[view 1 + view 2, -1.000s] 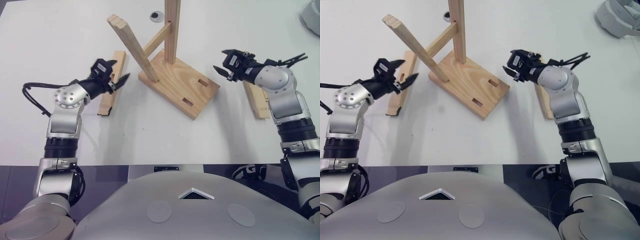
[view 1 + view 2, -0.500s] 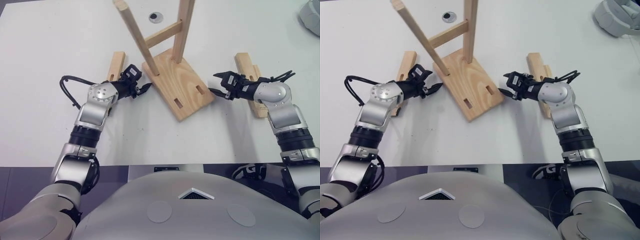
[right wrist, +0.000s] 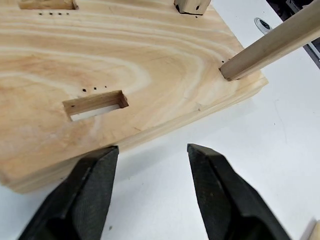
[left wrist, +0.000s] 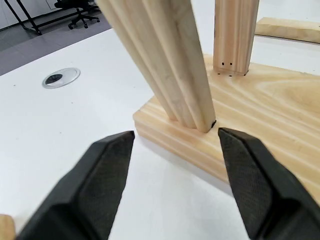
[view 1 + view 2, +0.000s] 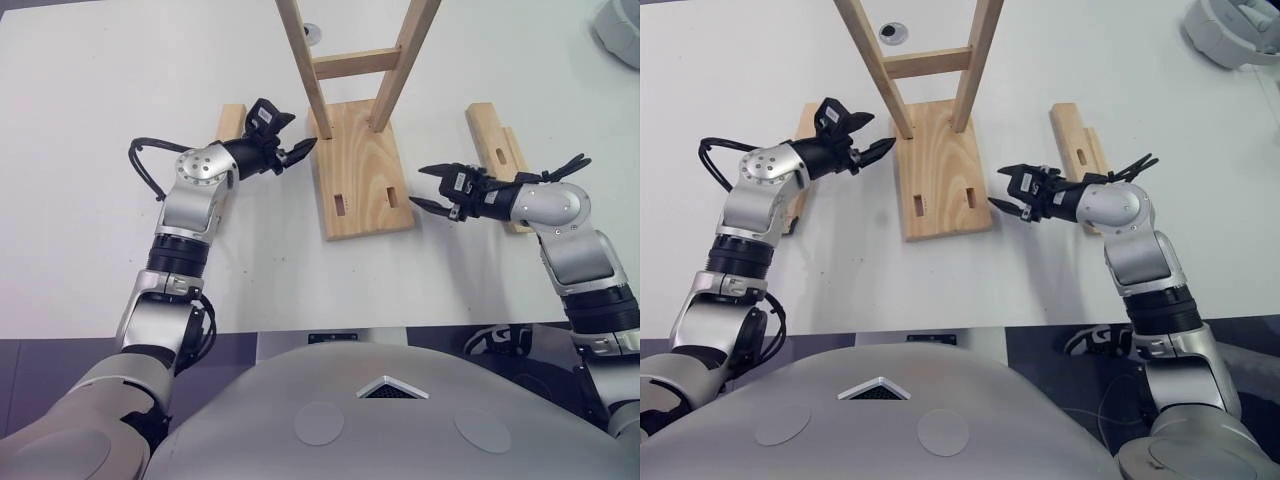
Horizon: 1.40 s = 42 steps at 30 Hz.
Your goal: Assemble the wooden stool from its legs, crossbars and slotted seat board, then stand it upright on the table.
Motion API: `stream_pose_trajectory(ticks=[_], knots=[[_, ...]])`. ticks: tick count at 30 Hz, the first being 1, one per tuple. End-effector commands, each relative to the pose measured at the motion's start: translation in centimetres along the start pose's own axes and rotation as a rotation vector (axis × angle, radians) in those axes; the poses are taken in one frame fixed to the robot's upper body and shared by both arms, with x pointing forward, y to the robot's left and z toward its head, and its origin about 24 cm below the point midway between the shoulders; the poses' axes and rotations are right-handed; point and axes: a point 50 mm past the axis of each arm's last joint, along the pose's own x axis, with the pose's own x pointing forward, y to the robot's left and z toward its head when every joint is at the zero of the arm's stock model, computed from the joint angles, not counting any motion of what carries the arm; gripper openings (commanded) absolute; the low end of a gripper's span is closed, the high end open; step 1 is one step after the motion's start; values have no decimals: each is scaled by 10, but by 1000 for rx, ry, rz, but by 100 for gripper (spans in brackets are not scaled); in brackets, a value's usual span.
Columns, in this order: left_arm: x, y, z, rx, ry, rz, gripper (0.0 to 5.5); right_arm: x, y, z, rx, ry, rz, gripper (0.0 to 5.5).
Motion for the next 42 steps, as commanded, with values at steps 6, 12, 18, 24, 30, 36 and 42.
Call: stream_pose_trajectory(ticks=[6,12,18,24,30,36,42], knots=[[-52,19,83,87,-177,321,312,-67,-66,-25,242,38,-755,261],[-8,-17,222,331,-364,263,312,-96,-48,-75,452,113,-838,261],[-22,-13,171,184,-275,402,312,-96,-48,-96,507,172,-755,261],[-75,-40,144,-31,-479,313,312,-97,-44,-103,574,128,-667,261],[-102,-37,111,-101,-399,373,312,-90,-27,-111,575,187,-564,261],[-104,-28,86,-126,-311,452,312,-82,-18,-110,565,213,-489,261],[-102,-25,79,-139,-303,482,312,-73,-9,-102,592,163,-383,261]])
